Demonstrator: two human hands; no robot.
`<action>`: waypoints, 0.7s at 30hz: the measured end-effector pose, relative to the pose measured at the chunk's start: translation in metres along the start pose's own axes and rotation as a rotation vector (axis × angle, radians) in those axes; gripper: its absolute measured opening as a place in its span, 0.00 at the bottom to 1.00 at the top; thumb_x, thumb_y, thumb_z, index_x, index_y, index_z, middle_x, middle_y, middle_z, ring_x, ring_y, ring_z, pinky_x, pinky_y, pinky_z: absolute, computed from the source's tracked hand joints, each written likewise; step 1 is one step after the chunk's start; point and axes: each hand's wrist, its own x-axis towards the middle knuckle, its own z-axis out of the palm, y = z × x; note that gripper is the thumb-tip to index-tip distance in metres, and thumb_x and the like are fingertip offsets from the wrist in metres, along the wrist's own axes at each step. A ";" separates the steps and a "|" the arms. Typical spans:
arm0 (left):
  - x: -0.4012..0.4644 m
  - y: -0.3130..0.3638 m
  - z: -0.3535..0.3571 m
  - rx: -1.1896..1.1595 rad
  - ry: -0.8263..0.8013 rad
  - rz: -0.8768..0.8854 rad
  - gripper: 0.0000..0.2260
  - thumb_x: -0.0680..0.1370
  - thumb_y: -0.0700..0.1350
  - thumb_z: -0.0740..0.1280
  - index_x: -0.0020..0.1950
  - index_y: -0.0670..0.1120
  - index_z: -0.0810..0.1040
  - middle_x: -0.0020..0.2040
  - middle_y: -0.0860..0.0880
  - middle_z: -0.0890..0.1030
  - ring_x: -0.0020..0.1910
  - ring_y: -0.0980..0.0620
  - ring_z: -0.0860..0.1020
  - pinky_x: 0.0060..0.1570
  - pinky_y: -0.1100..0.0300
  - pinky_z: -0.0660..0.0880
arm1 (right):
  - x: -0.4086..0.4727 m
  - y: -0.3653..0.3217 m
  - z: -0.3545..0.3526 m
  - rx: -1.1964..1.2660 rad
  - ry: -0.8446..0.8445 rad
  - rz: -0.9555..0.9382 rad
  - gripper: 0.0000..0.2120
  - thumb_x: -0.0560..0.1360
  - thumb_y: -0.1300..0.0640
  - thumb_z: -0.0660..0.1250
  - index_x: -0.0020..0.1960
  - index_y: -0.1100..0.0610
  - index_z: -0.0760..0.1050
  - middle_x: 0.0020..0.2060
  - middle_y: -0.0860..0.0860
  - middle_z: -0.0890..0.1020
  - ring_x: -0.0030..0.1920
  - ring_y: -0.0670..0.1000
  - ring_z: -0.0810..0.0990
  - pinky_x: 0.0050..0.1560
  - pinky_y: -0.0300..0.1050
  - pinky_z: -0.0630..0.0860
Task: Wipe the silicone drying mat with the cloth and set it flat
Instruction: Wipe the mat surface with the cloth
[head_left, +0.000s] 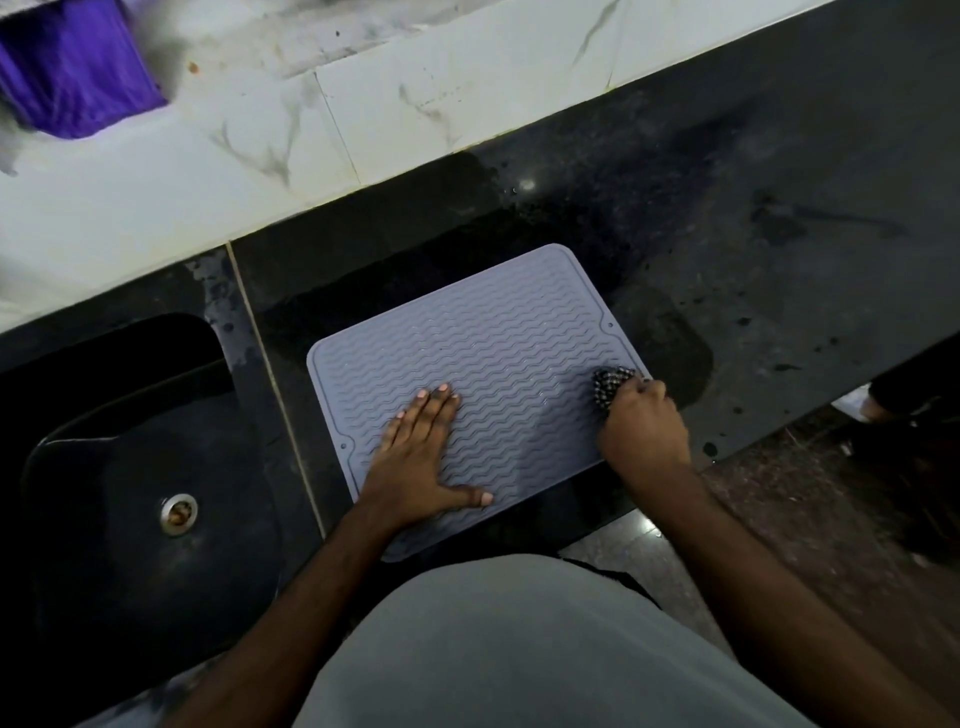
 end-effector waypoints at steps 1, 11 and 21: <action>0.000 0.000 0.000 -0.002 0.004 0.000 0.58 0.63 0.82 0.62 0.82 0.57 0.38 0.81 0.59 0.36 0.79 0.57 0.34 0.77 0.50 0.37 | -0.002 -0.005 0.002 0.030 -0.009 -0.014 0.20 0.75 0.63 0.60 0.65 0.71 0.69 0.56 0.65 0.76 0.53 0.63 0.78 0.53 0.52 0.76; 0.000 -0.001 0.004 0.010 -0.003 -0.003 0.59 0.62 0.82 0.61 0.82 0.56 0.38 0.81 0.59 0.36 0.79 0.57 0.34 0.78 0.48 0.38 | -0.031 -0.049 0.000 0.048 -0.046 -0.180 0.13 0.75 0.61 0.61 0.57 0.63 0.76 0.55 0.59 0.77 0.54 0.59 0.77 0.51 0.50 0.76; -0.001 -0.002 0.003 -0.001 0.004 0.020 0.59 0.62 0.82 0.61 0.82 0.56 0.39 0.82 0.57 0.37 0.79 0.56 0.34 0.77 0.49 0.36 | 0.000 0.013 -0.017 -0.079 0.036 -0.474 0.28 0.71 0.62 0.69 0.68 0.45 0.75 0.51 0.55 0.71 0.52 0.58 0.71 0.46 0.54 0.76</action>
